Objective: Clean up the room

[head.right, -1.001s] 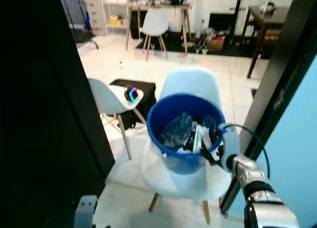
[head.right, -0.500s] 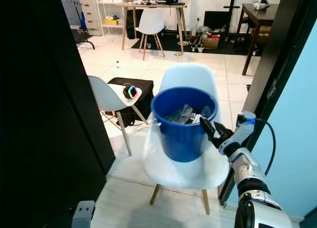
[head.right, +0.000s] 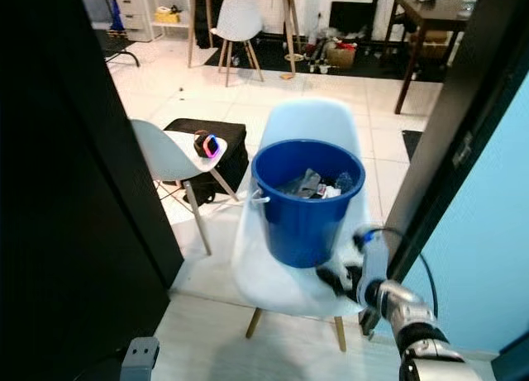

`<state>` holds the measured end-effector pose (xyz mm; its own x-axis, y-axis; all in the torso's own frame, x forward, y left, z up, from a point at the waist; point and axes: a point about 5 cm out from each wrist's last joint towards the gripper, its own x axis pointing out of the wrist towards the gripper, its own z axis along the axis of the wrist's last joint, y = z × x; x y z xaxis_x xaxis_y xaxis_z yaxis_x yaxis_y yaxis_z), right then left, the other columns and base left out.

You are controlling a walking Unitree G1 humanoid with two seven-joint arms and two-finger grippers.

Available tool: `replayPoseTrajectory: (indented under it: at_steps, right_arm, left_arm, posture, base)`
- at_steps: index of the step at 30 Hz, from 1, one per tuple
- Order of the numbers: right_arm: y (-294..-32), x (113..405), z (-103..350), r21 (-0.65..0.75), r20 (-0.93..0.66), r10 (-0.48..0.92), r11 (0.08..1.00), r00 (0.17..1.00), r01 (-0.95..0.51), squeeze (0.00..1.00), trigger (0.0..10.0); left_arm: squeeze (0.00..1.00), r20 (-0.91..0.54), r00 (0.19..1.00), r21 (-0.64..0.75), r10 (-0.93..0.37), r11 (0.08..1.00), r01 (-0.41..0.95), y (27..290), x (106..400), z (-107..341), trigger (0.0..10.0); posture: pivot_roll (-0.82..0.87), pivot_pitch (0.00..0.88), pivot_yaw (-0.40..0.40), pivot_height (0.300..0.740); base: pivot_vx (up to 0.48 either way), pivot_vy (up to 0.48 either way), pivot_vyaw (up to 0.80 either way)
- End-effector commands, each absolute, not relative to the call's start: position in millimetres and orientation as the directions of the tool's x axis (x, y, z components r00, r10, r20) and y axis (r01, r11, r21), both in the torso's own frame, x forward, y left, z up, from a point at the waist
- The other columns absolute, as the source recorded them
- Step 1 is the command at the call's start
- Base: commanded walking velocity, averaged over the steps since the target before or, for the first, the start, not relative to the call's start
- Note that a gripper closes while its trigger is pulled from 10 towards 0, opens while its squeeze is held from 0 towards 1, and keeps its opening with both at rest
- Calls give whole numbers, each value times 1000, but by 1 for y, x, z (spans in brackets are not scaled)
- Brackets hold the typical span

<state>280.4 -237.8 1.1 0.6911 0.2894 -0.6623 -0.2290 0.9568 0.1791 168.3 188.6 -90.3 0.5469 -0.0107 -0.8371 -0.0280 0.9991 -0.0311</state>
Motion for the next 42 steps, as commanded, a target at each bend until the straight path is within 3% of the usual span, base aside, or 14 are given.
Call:
replayPoseTrajectory:
  at_steps: [1, 6, 15, 23, 34, 42]
  right_arm:
    - [-246, 261, -17, 122, -745, 187, 982, 641, -145, 0, 10000]
    - [-248, 228, -44, 55, -831, 61, 998, 554, -28, 0, 10000]
    - [-245, 178, -75, -60, -920, -56, 998, 388, 3, 0, 10000]
    - [-247, 160, -83, -101, -938, -103, 995, 330, 20, 0, 10000]
    - [-247, 155, -86, -136, -935, -145, 989, 323, 50, 0, 10000]
    - [-243, 167, -82, -118, -906, -147, 988, 398, 96, 0, 10000]
  left_arm:
    - [0, -865, 501, -17, -1, 999, -28, 193, 154, -96, 10000]
    - [0, -873, 488, -6, 11, 999, -34, 198, 148, -98, 10000]
    - [0, -875, 484, -4, 22, 999, -51, 199, 145, -98, 10000]
    - [0, -869, 495, -11, 16, 999, -52, 196, 149, -98, 10000]
    - [0, -868, 496, 0, 18, 999, -35, 197, 147, -98, 10000]
    - [0, -867, 497, 9, 37, 998, -57, 202, 145, -98, 10000]
  posture:
    - [13, 0, -12, 740]
    - [16, 0, -18, 740]
    - [24, 0, -42, 740]
    - [24, 0, -48, 740]
    - [18, 0, -43, 740]
    - [24, 0, -47, 740]
  base:
    - [-364, 0, 0]
    - [-361, 0, -89]
    - [-331, 0, -733]
    - [-199, 0, -769]
    - [0, 0, -769]
    - [0, 0, -769]
